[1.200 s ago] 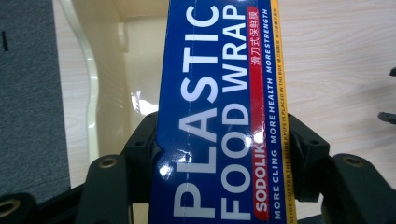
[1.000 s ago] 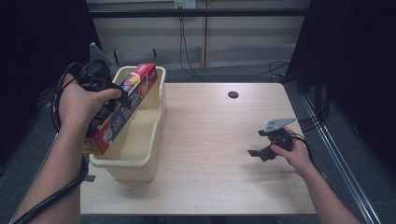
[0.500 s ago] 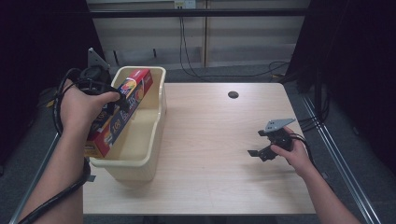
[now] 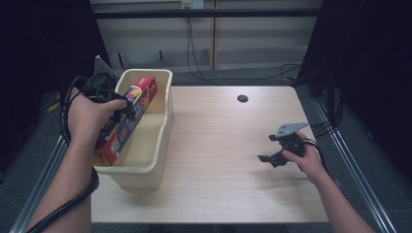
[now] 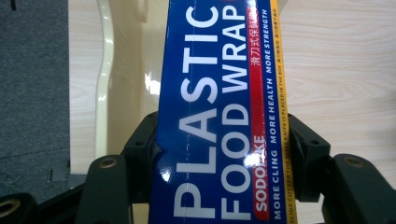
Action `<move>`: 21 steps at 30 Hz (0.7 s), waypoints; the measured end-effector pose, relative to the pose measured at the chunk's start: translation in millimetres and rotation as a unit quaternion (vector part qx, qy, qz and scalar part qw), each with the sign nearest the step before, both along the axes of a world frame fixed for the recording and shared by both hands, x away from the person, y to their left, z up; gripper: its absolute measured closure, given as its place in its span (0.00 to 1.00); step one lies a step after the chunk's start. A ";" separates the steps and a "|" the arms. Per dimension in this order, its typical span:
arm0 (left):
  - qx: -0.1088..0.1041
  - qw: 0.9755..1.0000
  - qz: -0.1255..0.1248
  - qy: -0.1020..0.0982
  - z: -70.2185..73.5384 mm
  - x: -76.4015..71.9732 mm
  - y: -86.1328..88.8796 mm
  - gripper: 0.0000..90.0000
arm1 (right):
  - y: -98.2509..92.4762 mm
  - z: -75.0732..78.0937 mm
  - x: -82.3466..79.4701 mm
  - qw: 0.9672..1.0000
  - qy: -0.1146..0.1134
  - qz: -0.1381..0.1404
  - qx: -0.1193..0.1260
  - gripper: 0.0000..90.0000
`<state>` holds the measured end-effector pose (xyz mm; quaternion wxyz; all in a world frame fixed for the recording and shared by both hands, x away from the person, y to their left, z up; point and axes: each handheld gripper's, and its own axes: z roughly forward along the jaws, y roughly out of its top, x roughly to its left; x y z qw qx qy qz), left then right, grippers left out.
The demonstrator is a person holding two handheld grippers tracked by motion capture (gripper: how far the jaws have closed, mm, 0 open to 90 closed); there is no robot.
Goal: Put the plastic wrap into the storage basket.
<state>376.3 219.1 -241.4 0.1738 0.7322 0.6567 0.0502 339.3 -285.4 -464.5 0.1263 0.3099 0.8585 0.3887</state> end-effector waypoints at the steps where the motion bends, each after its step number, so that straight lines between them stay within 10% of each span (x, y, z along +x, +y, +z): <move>1: -0.002 1.000 0.001 0.001 -1.3 0.0 -0.4 0.45 | 0.0 0.0 0.0 1.000 0.000 0.000 0.000 0.03; 21: 0.004 0.999 0.014 0.030 -27.4 3.0 -4.3 0.45 | -1.0 -1.4 0.0 1.000 -0.001 -0.001 -0.001 0.03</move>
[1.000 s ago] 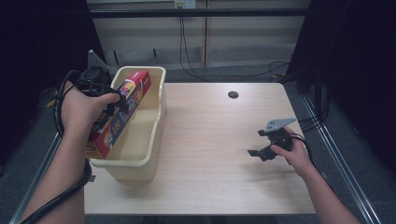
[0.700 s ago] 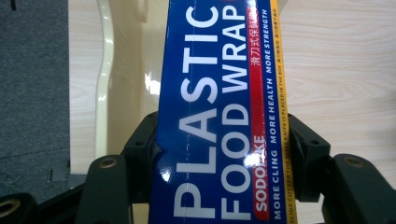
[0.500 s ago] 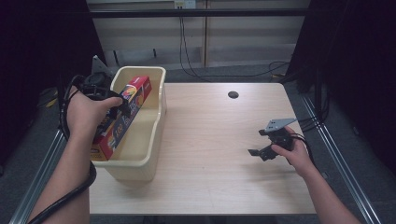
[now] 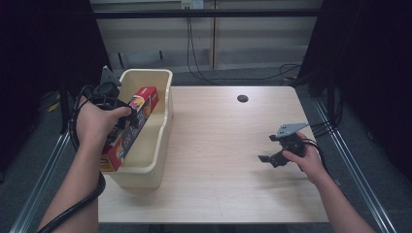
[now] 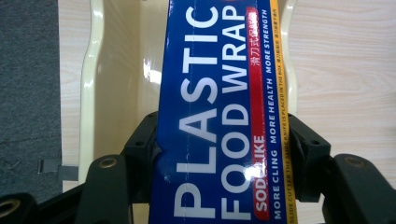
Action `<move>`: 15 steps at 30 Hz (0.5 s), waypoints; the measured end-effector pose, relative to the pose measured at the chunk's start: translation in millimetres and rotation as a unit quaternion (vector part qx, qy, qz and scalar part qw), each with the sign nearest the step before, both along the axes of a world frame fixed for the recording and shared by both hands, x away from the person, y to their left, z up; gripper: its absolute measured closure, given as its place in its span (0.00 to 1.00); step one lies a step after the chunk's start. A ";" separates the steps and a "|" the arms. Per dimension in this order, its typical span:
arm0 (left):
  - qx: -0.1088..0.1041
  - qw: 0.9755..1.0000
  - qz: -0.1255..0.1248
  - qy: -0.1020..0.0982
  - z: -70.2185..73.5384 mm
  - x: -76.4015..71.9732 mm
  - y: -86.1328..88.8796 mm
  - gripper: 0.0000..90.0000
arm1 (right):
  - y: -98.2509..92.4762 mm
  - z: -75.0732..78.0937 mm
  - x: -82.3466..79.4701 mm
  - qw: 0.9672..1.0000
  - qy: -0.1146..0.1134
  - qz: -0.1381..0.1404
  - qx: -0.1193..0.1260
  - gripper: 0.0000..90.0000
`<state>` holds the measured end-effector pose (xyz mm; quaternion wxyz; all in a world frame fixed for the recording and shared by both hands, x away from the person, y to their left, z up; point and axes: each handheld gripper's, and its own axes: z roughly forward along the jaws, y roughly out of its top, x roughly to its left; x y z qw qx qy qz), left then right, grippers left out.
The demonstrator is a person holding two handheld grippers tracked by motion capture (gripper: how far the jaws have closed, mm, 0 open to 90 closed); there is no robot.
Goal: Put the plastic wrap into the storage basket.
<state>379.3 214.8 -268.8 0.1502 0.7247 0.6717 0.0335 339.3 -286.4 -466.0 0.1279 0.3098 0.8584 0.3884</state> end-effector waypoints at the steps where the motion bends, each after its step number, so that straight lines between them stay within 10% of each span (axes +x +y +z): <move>1: 0.000 1.000 0.000 0.000 0.0 0.0 0.0 0.45 | 0.0 0.1 -0.2 1.000 0.001 0.000 0.000 0.03; 15: -0.002 1.000 0.004 0.019 -14.3 -0.7 0.0 0.45 | 0.6 -0.1 0.7 1.000 0.002 0.000 -0.001 0.03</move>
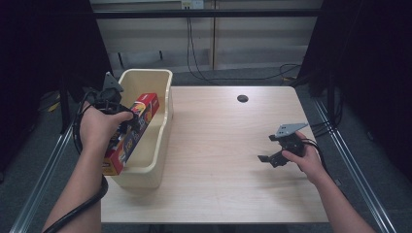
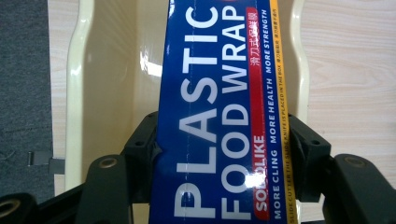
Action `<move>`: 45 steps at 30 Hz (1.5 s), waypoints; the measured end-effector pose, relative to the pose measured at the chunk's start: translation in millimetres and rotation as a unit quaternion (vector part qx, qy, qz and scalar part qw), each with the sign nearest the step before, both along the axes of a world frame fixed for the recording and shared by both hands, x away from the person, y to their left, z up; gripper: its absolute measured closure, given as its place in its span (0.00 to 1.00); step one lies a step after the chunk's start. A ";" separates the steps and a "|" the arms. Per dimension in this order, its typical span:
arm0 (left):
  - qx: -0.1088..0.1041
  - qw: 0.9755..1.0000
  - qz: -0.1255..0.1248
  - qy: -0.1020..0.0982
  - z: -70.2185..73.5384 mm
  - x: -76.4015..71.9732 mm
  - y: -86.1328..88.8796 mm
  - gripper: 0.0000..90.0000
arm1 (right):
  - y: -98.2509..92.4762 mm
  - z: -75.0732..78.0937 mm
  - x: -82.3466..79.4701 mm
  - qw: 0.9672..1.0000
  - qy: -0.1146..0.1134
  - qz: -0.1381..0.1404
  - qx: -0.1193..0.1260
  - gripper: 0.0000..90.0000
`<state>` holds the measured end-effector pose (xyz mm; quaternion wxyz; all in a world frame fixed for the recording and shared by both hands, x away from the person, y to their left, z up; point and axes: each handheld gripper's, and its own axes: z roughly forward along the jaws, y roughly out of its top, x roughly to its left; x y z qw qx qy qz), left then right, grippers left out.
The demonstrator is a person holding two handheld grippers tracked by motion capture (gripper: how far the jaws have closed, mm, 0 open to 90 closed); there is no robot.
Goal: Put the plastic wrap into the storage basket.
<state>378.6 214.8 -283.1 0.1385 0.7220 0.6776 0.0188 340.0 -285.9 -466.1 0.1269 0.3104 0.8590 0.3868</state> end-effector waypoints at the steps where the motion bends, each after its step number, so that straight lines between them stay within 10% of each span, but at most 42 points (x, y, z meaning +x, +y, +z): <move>1: -0.002 1.000 0.003 0.001 -1.2 -0.2 -0.7 0.45 | -0.2 -0.1 0.2 1.000 0.000 0.001 0.001 0.03; 45: -0.018 0.998 0.010 0.053 -30.1 2.7 -9.7 0.44 | -1.1 0.9 -1.1 1.000 -0.008 -0.002 -0.005 0.03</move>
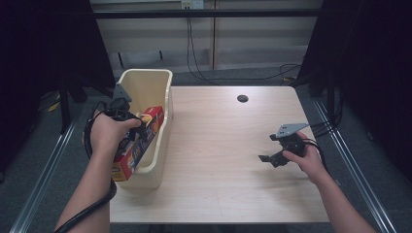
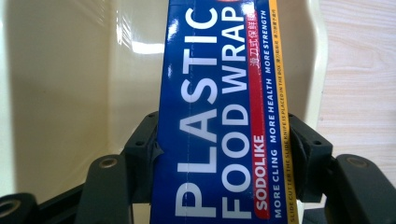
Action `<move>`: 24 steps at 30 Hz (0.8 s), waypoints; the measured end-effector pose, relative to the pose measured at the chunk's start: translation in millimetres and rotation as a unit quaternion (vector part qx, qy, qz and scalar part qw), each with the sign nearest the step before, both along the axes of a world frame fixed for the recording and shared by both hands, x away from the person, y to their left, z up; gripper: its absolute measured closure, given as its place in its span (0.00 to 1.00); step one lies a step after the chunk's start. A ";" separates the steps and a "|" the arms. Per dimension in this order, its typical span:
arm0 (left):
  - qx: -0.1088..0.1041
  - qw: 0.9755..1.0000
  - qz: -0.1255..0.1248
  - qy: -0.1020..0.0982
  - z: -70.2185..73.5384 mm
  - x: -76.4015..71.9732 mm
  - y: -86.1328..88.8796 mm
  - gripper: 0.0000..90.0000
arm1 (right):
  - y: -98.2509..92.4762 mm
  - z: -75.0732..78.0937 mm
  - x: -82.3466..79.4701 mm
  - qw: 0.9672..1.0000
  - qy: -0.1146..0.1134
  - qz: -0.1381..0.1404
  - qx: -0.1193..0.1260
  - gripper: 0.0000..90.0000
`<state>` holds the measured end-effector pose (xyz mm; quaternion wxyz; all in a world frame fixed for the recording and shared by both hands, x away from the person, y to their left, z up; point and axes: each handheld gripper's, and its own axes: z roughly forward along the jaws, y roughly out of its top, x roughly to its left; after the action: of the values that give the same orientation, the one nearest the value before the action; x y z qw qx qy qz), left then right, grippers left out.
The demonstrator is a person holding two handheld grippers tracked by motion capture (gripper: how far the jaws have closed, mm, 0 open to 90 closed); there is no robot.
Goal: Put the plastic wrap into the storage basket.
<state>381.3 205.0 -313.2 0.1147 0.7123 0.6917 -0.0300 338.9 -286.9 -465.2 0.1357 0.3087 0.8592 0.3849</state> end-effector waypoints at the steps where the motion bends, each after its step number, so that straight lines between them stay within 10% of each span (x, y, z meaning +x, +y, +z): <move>1: 0.000 1.000 0.001 -0.001 -1.3 -0.2 0.1 0.44 | 0.2 -0.4 0.4 1.000 -0.002 0.001 -0.001 0.03; 24: 0.007 1.000 0.003 0.025 -13.4 2.0 -6.3 0.44 | -6.5 0.7 -0.3 1.000 -0.003 -0.002 -0.003 0.03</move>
<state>383.4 198.7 -326.6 0.0921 0.7099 0.6970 -0.0428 338.5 -293.4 -464.5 0.1401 0.3087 0.8593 0.3830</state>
